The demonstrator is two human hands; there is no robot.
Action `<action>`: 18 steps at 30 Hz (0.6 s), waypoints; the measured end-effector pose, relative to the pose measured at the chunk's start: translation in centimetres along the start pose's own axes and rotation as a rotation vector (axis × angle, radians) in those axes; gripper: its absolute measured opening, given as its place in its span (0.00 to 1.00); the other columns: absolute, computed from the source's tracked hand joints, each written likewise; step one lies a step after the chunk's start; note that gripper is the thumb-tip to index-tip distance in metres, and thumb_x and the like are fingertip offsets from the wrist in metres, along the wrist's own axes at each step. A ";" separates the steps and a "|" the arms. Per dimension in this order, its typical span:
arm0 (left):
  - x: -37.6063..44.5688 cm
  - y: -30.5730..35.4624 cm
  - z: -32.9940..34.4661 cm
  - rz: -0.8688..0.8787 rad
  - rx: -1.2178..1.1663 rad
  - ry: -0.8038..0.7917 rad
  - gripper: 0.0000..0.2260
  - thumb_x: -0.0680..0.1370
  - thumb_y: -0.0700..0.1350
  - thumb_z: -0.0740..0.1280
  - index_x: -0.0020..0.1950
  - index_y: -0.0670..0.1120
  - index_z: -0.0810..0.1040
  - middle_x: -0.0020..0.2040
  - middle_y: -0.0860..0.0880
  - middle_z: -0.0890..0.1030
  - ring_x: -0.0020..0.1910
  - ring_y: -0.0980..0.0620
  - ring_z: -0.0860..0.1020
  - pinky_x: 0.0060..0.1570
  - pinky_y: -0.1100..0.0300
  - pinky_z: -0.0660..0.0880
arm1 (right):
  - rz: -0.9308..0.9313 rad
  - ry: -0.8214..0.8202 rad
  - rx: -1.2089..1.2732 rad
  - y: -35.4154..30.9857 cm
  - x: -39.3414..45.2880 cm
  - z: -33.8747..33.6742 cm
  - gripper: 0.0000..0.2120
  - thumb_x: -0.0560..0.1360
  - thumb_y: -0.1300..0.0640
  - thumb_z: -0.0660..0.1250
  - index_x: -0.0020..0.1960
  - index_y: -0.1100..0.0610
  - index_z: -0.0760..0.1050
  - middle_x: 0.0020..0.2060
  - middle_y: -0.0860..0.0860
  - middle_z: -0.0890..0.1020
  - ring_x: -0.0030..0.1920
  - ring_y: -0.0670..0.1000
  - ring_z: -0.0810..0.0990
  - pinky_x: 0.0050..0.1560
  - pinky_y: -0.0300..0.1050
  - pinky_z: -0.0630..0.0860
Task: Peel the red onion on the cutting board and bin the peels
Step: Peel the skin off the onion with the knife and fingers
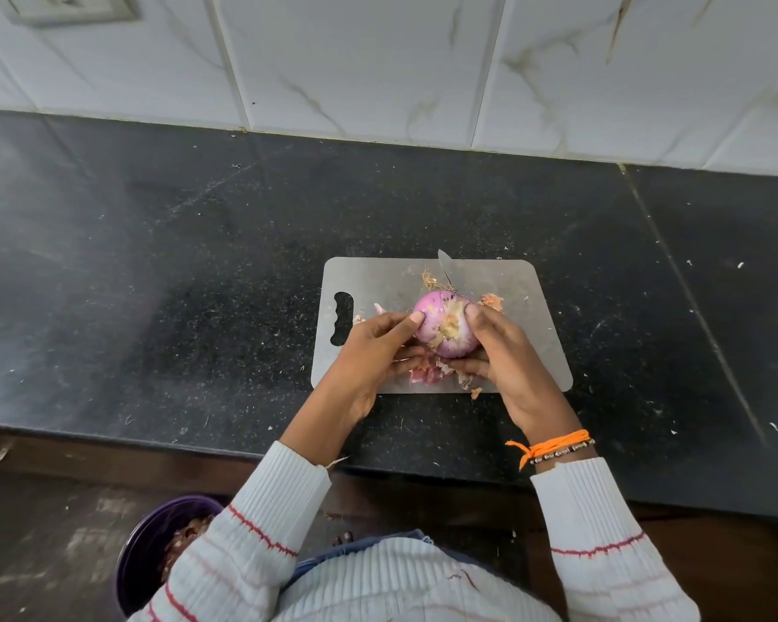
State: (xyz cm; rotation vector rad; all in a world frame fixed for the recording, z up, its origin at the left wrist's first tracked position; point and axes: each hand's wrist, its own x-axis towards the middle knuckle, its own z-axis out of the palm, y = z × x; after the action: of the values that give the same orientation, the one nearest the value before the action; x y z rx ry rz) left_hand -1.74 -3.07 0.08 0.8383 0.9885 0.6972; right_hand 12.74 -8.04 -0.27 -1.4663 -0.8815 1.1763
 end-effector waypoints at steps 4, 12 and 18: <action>0.1 -0.1 0.1 0.013 0.003 -0.040 0.07 0.76 0.40 0.67 0.52 0.40 0.77 0.39 0.46 0.80 0.34 0.55 0.78 0.41 0.64 0.79 | 0.038 0.030 0.042 -0.1 -0.1 -0.1 0.15 0.79 0.46 0.56 0.55 0.53 0.76 0.48 0.58 0.83 0.43 0.50 0.84 0.35 0.40 0.79; 0.1 -0.1 0.2 0.456 0.314 -0.019 0.22 0.68 0.33 0.73 0.54 0.56 0.78 0.56 0.50 0.76 0.50 0.57 0.78 0.52 0.61 0.78 | 0.106 0.083 0.055 -0.3 -0.1 -0.3 0.16 0.77 0.45 0.59 0.56 0.55 0.76 0.48 0.59 0.82 0.43 0.53 0.82 0.30 0.38 0.77; 0.2 -0.6 0.6 0.689 0.467 -0.005 0.13 0.68 0.35 0.74 0.50 0.48 0.82 0.52 0.52 0.78 0.53 0.60 0.77 0.51 0.63 0.77 | 0.024 0.029 -0.007 -0.5 -0.4 -0.2 0.05 0.76 0.50 0.63 0.50 0.47 0.77 0.50 0.55 0.81 0.47 0.51 0.82 0.34 0.37 0.78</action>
State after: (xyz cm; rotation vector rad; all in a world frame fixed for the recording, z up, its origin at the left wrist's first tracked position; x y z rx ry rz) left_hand -1.05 -3.34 -0.32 1.6292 0.8635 1.0601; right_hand 12.86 -8.40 0.28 -1.5004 -0.8510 1.1676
